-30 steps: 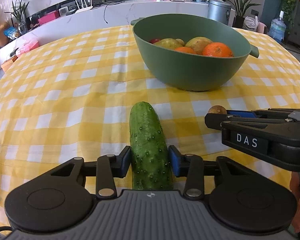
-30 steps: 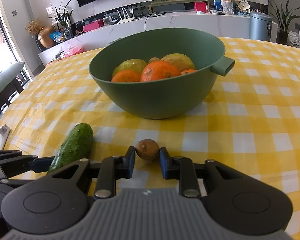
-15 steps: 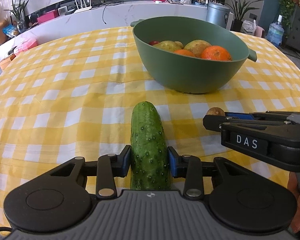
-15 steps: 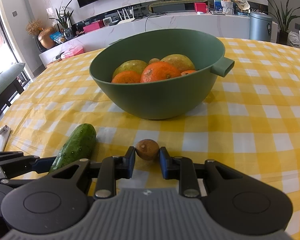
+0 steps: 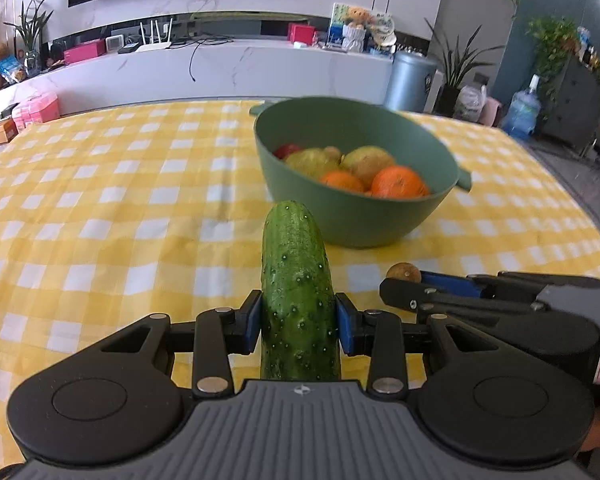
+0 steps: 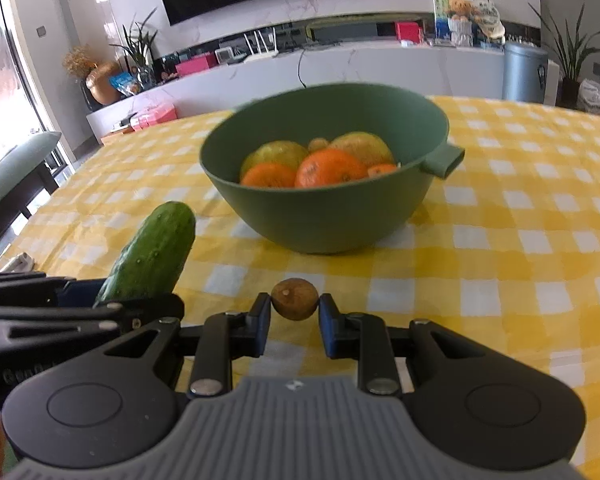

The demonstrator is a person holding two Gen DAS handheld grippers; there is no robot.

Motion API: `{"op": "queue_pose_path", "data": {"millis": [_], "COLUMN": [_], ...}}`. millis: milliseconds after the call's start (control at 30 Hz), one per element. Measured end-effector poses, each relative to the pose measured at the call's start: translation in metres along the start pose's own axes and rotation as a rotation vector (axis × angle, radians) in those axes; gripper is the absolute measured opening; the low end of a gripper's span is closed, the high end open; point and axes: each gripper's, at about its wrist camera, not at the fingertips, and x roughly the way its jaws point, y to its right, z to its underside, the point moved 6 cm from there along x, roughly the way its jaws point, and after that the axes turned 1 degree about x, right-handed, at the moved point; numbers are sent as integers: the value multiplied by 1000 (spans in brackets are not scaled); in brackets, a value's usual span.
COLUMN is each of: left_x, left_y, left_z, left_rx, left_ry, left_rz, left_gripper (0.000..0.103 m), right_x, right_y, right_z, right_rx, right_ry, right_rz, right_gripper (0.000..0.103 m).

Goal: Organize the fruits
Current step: 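Carry the cucumber and longan over the colander with both grippers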

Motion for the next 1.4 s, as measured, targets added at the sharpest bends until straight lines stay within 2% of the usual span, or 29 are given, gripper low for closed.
{"op": "queue_pose_path", "data": {"millis": [200, 400, 733, 967, 1133, 1400], "left_x": [-17, -32, -12, 13, 39, 69], "left_y": [-1, 0, 5, 11, 12, 21], "left_z": [-21, -56, -105, -127, -138, -145], "left_rx": [-48, -72, -98, -82, -90, 56], "left_ry": [48, 121, 143, 122, 52, -11], "left_rz": [58, 106, 148, 152, 191, 126], "left_gripper": [42, 42, 42, 42, 42, 42], "right_x": [-21, -44, -49, -23, 7, 41], "right_y": [-3, -11, -7, 13, 28, 44], "right_z": [-10, -30, -78, -108, -118, -123], "right_rx": [-15, -70, -185, -264, -285, -341], "right_ry": [66, 151, 194, 131, 50, -38], "right_rz": [-3, -14, 11, 55, 80, 121], "right_gripper": [22, 22, 22, 22, 22, 22]}}
